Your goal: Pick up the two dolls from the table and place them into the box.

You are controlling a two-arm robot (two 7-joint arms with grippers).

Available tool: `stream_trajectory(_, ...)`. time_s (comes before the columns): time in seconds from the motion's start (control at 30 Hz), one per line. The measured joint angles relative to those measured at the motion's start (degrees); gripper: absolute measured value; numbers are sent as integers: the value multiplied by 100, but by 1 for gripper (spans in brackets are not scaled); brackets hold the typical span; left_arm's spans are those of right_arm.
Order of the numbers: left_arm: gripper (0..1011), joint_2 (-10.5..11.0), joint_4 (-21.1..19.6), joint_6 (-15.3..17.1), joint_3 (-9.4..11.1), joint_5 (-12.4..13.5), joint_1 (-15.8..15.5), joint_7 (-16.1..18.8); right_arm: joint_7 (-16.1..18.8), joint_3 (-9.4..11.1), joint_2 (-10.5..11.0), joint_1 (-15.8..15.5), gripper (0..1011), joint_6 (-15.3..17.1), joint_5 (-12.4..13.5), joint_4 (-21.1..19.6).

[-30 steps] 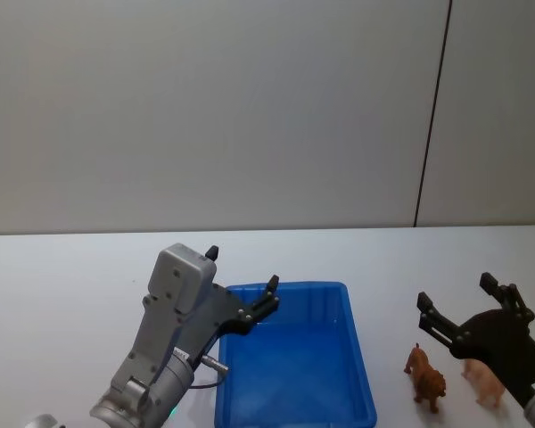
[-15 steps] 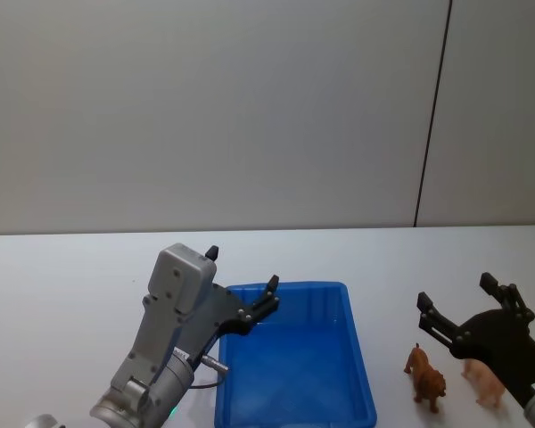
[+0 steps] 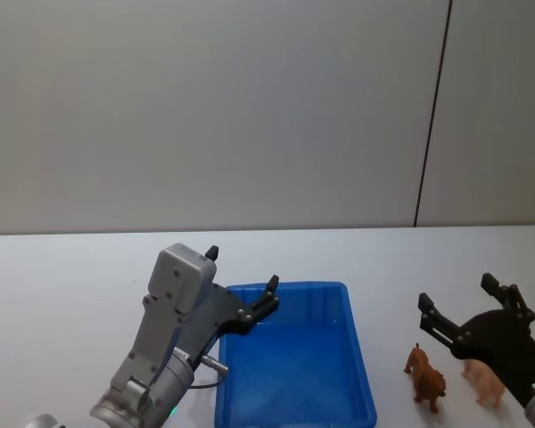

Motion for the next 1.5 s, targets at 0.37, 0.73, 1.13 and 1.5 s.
stream_trajectory(0.37, 1001, 0, 0, 0, 0, 0, 0, 0, -158, 54, 9, 29, 1001, 298, -58, 48)
stream_trajectory(0.73, 1001, 0, 0, 0, 0, 0, 0, 0, -377, 156, 34, 36, 1001, 525, -18, 273)
stream_trajectory(1.13, 1001, 0, 0, 0, 0, 0, 0, 0, -461, 236, 43, 10, 1001, 569, 95, 590)
stream_trajectory(1.5, 1001, 0, 0, 0, 0, 0, 0, 0, -405, 265, -15, 83, 1001, 584, 200, 983)
